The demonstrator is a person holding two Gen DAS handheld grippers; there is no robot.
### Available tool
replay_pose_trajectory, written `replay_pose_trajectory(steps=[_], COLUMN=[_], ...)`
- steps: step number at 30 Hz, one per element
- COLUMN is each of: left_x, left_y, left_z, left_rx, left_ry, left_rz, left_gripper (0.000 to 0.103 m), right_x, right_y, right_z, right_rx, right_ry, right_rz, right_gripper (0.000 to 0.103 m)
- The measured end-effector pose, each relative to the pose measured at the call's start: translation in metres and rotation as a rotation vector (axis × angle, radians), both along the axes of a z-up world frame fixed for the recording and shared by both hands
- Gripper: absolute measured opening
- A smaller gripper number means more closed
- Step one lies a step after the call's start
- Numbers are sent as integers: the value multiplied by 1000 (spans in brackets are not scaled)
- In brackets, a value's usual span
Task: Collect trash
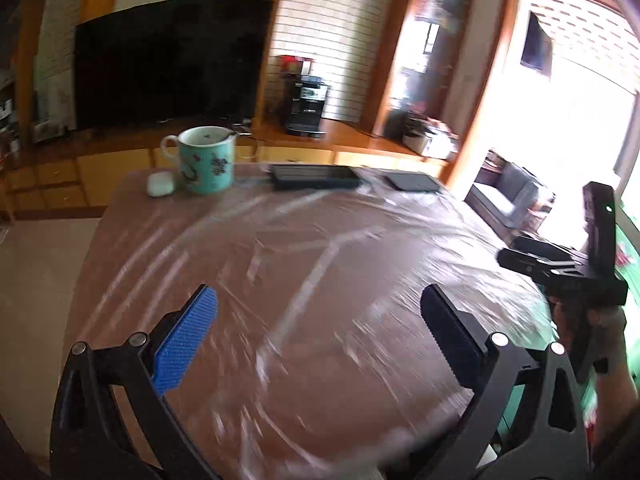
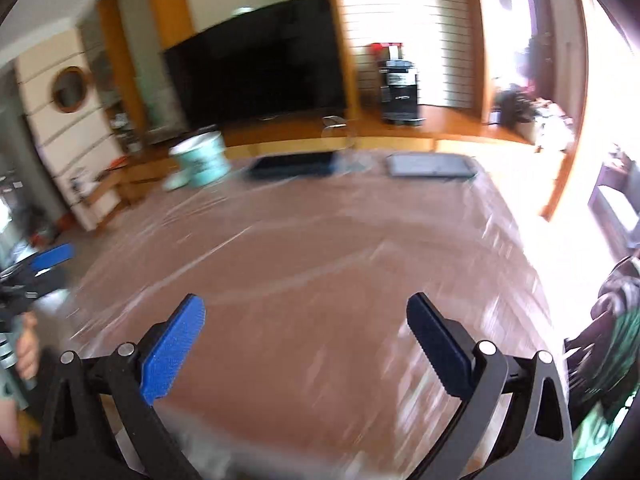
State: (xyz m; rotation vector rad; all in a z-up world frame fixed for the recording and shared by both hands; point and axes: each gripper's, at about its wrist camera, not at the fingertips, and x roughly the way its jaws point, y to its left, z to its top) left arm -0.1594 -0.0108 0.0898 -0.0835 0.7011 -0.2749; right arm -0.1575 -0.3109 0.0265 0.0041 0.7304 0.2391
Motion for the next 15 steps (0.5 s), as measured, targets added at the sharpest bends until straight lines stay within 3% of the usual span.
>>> replay_pose_trajectory(steps=[2,7,15], left_x=[35,90,117], left_y=[0,6,10], left_z=[-14,-46,-65], left_rx=[51,76,63], left_ry=[24,94,156], left_rz=[31,104,115], left_gripper=[101,101,101], right_x=[42,105,122], right_y=[-5,-33,-74], right_z=[-15,-47,-65], right_rx=[-59,-48,-30], right_ry=[36,124,147], right_rz=[-64,-162,-174], right_gripper=[99,99,99])
